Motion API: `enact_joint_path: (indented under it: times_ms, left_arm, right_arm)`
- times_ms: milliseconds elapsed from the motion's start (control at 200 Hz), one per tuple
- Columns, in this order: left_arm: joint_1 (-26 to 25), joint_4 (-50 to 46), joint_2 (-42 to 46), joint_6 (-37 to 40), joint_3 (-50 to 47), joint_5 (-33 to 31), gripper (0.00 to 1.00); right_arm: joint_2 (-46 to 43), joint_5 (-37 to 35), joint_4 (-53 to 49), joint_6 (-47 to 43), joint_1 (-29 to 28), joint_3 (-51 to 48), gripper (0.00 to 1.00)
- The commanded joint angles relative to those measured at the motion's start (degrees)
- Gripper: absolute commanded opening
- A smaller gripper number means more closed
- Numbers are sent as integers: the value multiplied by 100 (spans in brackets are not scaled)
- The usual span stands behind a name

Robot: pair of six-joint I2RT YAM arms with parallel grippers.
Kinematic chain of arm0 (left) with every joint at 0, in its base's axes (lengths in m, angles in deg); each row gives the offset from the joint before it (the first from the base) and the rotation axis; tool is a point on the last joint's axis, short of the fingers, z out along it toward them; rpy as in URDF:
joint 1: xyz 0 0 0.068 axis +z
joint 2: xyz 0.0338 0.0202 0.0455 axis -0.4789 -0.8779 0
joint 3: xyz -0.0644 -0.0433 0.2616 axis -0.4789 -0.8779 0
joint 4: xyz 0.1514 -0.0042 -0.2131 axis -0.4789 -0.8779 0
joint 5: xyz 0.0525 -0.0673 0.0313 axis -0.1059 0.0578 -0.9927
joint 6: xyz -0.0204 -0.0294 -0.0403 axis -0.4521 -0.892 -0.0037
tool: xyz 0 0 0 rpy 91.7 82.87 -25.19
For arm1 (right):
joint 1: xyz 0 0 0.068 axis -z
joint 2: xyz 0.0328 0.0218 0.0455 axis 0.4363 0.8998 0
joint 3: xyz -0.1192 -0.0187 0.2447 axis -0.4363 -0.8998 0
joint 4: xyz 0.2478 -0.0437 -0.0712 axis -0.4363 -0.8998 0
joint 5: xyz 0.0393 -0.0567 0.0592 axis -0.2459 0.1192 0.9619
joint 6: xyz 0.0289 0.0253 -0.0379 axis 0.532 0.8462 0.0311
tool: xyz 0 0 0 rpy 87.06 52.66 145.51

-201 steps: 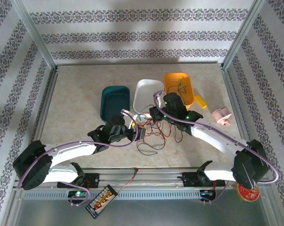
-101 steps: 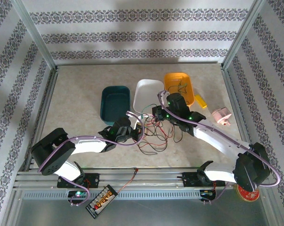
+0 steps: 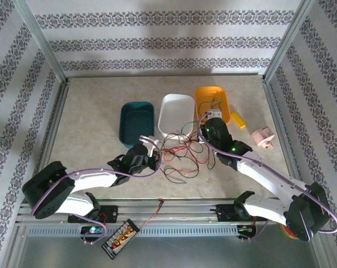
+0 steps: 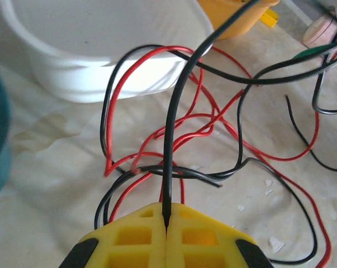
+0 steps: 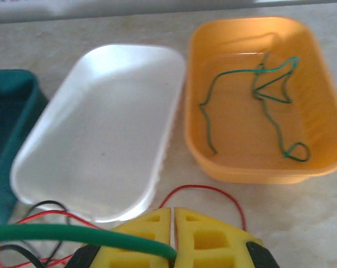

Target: Untangle the cables

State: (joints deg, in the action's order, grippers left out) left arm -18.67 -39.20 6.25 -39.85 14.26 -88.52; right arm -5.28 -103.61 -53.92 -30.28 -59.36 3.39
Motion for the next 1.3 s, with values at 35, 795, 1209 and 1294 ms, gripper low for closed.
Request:
enact_joint_path:
  times_ms: [35, 795, 1209, 1294]
  left_arm:
    - [-35, -741, 405, -17, -137, -519, 0]
    - [-243, -943, 414, 1047, 593, 801, 65]
    - [-422, 40, -1219, 1118, 1634, 1387, 65]
    - [-422, 280, -1464, 1015, 1729, 1433, 57]
  right_arm:
    - [-200, -908, -101, 83, 87, -101, 0]
    - [-241, 3298, 50, -162, 440, -304, 0]
    - [-51, 4003, 177, 233, 484, -155, 0]
    - [-90, 4170, 325, 505, 604, -185, 0]
